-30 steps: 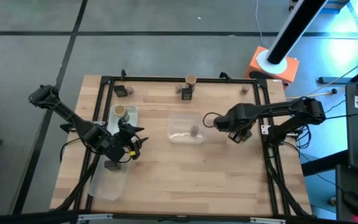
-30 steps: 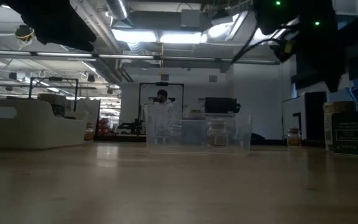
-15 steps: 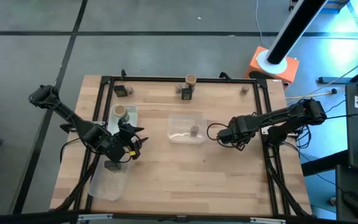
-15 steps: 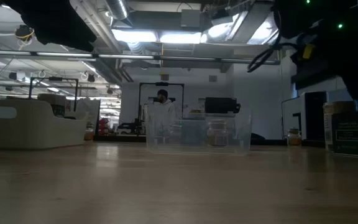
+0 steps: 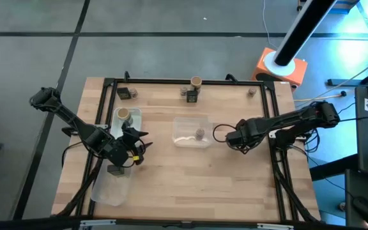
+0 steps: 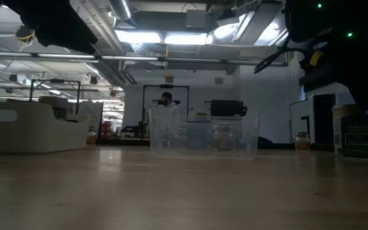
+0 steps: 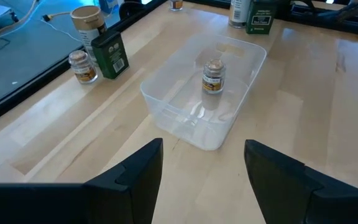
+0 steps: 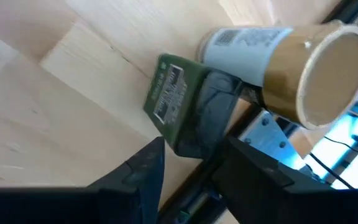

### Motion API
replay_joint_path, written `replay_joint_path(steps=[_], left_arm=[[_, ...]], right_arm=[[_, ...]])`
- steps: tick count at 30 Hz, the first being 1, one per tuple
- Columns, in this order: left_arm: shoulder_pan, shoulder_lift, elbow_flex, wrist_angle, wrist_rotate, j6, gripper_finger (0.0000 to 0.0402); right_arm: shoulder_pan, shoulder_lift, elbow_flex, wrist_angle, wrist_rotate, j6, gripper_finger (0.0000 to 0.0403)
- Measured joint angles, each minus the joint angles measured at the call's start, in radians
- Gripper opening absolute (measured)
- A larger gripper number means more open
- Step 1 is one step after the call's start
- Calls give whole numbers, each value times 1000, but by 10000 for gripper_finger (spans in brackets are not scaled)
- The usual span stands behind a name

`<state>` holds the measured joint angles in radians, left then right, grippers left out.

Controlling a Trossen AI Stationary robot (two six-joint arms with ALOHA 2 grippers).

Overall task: Sort spices by type
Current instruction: Put the black seasoning can into the bottom transparent bin

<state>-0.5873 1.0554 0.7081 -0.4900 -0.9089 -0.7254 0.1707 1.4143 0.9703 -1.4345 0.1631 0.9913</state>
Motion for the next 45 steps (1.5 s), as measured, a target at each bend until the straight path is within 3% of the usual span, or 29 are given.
replay_joint_path(steps=[5,15,22,34,45], left_arm=[[0,0,0,0,10,0,210],[0,0,0,1,10,0,210],[0,0,0,2,10,0,210],[0,0,0,3,10,0,210],[0,0,0,3,9,10,210]], right_arm=[[0,-20,0,12,0,4,183],[-1,-55,-95,32,14,71,303],[-1,-56,-157,123,29,75,330],[-1,-56,-228,294,14,19,324],[-1,-56,-228,360,28,-47,181]])
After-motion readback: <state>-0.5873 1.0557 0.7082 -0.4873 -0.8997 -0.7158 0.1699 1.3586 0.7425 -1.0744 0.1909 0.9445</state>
